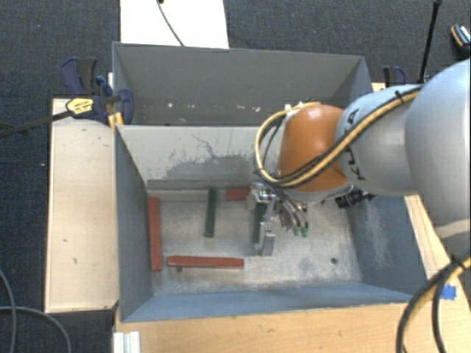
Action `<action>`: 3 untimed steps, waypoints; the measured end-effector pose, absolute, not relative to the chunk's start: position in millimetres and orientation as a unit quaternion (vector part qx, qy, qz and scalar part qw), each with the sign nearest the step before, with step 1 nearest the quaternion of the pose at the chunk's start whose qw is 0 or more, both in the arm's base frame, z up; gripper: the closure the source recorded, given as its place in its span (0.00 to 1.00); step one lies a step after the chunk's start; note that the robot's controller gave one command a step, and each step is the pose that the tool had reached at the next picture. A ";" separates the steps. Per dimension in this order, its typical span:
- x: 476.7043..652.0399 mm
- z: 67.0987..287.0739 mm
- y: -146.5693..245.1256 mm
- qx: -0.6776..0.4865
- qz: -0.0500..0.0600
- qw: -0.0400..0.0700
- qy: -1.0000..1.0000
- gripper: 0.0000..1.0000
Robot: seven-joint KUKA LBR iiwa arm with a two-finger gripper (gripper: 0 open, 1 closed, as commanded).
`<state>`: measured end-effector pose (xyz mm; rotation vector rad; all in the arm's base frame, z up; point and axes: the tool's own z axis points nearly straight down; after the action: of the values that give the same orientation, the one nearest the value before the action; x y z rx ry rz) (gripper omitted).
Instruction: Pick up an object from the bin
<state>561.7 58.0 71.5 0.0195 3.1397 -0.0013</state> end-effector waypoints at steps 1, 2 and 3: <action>583.3 73.1 -17.3 -0.108 -0.001 0.002 0.994 0.00; 578.4 71.4 -73.2 -0.138 -0.001 0.002 0.990 0.00; 584.8 71.3 -118.4 -0.406 -0.001 0.002 0.914 0.00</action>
Offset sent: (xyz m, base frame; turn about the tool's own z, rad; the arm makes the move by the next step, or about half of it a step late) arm 0.0202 -0.0725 0.0002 -0.2338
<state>584.8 -118.4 71.3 -1.2730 2.8674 -0.0035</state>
